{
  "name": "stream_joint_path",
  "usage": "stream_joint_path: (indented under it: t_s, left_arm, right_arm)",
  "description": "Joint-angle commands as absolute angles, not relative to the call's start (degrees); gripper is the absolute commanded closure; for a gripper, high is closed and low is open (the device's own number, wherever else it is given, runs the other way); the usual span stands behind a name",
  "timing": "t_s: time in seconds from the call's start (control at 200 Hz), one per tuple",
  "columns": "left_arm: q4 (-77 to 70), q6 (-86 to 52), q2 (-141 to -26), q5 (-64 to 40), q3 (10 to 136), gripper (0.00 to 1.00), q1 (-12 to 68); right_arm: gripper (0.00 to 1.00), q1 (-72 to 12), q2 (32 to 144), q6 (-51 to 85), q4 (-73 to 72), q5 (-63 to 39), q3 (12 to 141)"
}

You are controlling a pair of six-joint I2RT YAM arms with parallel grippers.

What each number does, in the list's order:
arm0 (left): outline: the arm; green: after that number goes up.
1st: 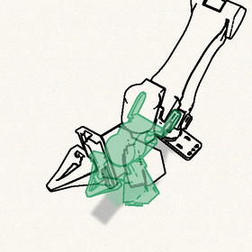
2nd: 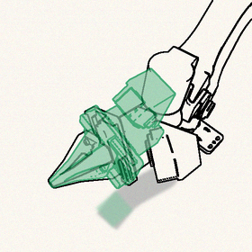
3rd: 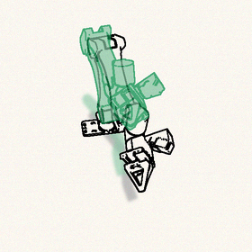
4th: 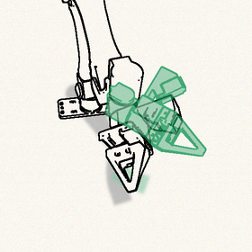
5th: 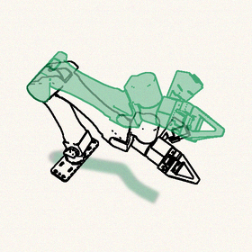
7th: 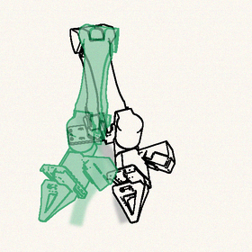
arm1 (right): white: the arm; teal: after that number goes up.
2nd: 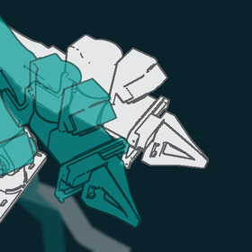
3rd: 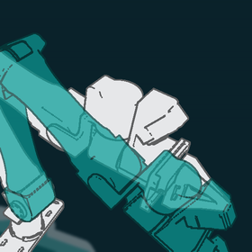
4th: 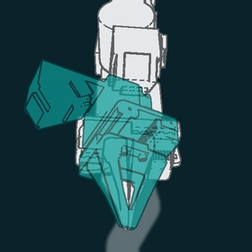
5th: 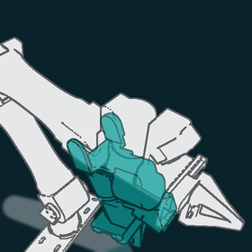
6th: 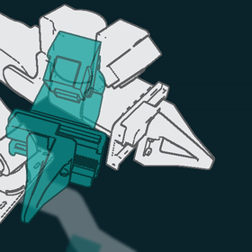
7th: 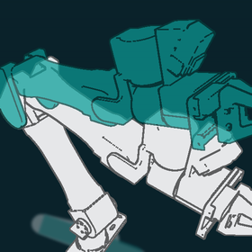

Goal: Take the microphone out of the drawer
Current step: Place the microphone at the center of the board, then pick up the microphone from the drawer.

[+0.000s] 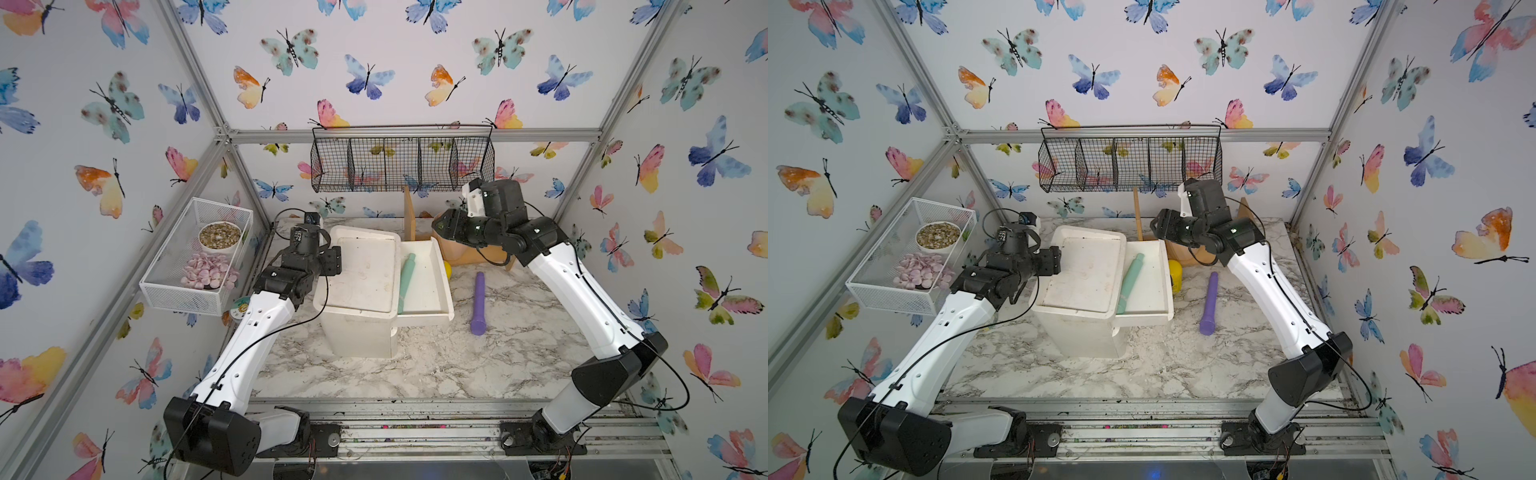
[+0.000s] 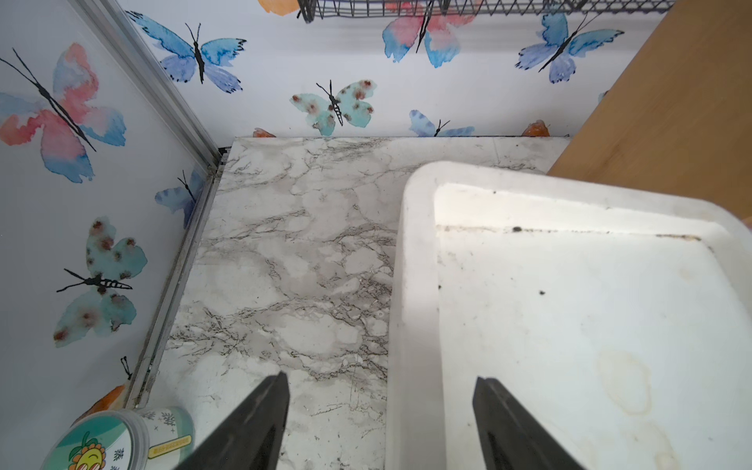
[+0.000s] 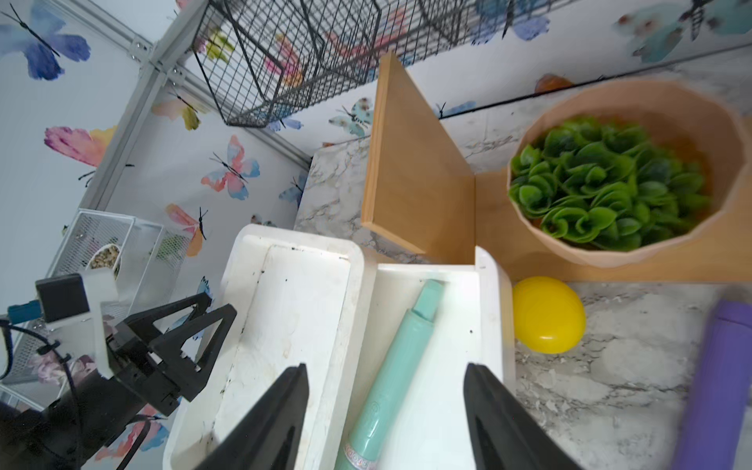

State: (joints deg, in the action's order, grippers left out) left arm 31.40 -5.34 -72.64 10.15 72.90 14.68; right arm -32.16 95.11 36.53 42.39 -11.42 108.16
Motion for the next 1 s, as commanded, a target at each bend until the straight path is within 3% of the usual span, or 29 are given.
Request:
stream_joint_path:
  t_s: [0.0, 0.616, 0.991]
  left_arm:
    - [33.0, -5.0, -70.8, 8.2, 72.2, 0.25, 14.4]
    - [31.7, -6.8, -70.6, 4.6, 70.1, 0.53, 14.9]
    - [31.8, -6.7, -71.9, 8.4, 69.9, 0.7, 17.4]
  right_arm:
    - [0.33, -34.4, 96.5, 38.7, 45.5, -12.8, 108.6]
    - [0.36, -40.9, 97.6, 46.4, 39.2, -13.3, 94.9]
    - [0.36, -41.8, 100.3, 47.5, 37.1, -12.8, 93.5]
